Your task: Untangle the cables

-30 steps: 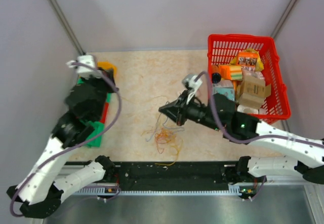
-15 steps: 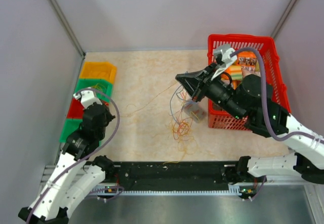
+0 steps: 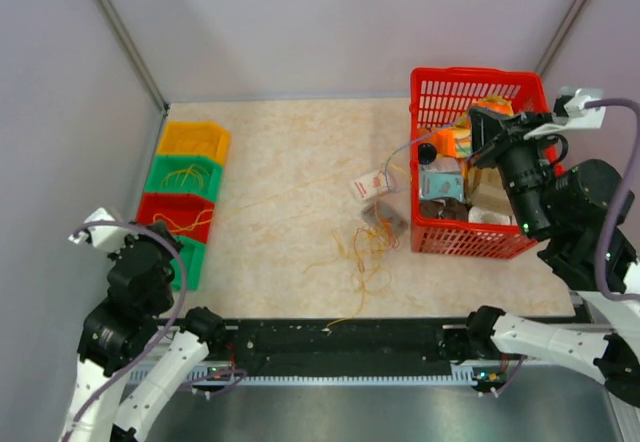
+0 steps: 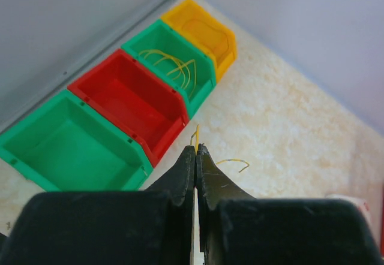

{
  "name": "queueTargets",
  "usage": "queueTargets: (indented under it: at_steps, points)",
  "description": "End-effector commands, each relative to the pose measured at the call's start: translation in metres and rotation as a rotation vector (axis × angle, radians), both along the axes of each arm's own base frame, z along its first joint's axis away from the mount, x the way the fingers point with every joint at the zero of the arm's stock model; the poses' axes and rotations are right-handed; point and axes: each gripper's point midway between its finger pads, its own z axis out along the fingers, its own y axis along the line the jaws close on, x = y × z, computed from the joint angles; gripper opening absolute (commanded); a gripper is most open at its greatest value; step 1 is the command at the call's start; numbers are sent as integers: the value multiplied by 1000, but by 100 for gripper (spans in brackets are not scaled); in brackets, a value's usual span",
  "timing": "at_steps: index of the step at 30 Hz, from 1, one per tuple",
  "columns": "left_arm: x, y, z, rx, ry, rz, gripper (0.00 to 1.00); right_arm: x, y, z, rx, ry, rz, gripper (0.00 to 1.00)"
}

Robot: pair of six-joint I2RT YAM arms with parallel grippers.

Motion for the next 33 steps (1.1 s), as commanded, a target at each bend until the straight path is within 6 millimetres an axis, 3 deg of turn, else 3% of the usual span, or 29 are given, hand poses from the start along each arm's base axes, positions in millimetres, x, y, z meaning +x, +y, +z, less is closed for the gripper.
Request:
queueTargets:
  at_steps: [1,5,7,10,12,16,19,23,24,26,28,33]
  points:
    - [-32,39,39,27,-79,150,0,37,9,-29,-90,68,-36,0]
    - [-64,71,74,74,-141,267,0,69,-6,-43,-87,129,-99,0]
    - [-79,83,87,87,-173,307,0,82,-24,-46,-64,151,-138,0]
    - [-93,93,102,104,-213,329,0,99,-54,-48,-28,185,-208,0]
    - [-93,91,107,105,-227,302,0,105,-65,-46,-13,193,-236,0]
    - [-61,51,108,101,-226,86,0,102,-38,-24,-18,152,-74,0]
    - [-26,5,103,119,-169,-122,0,76,10,1,-14,81,190,0]
    - [19,-111,91,-4,-169,-624,0,18,91,19,-60,9,624,0]
    - [27,-136,87,-37,-160,-724,0,11,102,17,-46,25,702,0]
    - [33,-191,77,-136,-132,-970,0,6,114,14,15,56,759,0]
    - [35,-228,63,-219,-75,-1141,0,6,120,7,77,81,790,0]
    - [36,-273,30,-316,11,-1354,0,19,133,-19,147,153,817,0]
